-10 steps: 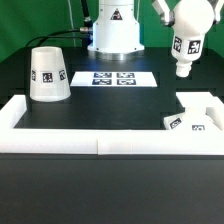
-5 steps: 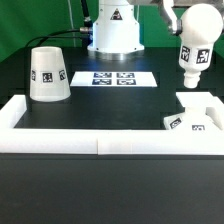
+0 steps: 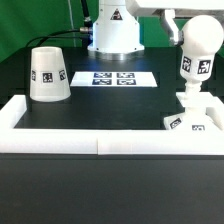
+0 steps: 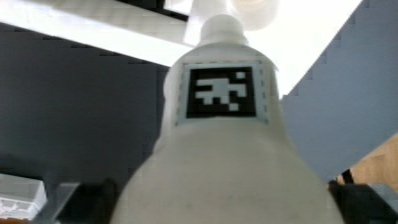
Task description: Assemble lamp
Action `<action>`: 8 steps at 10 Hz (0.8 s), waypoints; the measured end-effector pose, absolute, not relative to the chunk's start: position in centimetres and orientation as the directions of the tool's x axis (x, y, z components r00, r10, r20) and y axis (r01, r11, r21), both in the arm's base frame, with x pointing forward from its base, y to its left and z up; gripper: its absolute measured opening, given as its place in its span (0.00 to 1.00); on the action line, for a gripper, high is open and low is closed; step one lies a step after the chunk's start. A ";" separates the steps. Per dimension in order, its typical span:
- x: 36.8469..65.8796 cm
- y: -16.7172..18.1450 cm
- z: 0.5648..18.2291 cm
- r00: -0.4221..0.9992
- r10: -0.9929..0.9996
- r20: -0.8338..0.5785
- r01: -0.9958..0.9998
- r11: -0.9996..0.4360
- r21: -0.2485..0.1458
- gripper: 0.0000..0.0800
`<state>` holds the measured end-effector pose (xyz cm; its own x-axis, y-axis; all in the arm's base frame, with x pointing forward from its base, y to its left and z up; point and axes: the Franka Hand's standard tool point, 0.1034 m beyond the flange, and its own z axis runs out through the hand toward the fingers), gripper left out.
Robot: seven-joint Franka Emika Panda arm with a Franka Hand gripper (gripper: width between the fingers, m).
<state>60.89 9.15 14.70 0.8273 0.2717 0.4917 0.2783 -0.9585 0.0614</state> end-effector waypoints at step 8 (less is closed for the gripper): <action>60.3 10.2 14.0 0.829 0.287 0.480 0.296 -0.953 0.059 0.73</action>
Offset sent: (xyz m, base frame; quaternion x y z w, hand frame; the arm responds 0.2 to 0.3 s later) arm -0.0058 0.0052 0.0030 -0.0008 -0.0019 0.0062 1.0000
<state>60.32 10.19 14.00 0.8287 0.2871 0.4804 0.2962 -0.9533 0.0588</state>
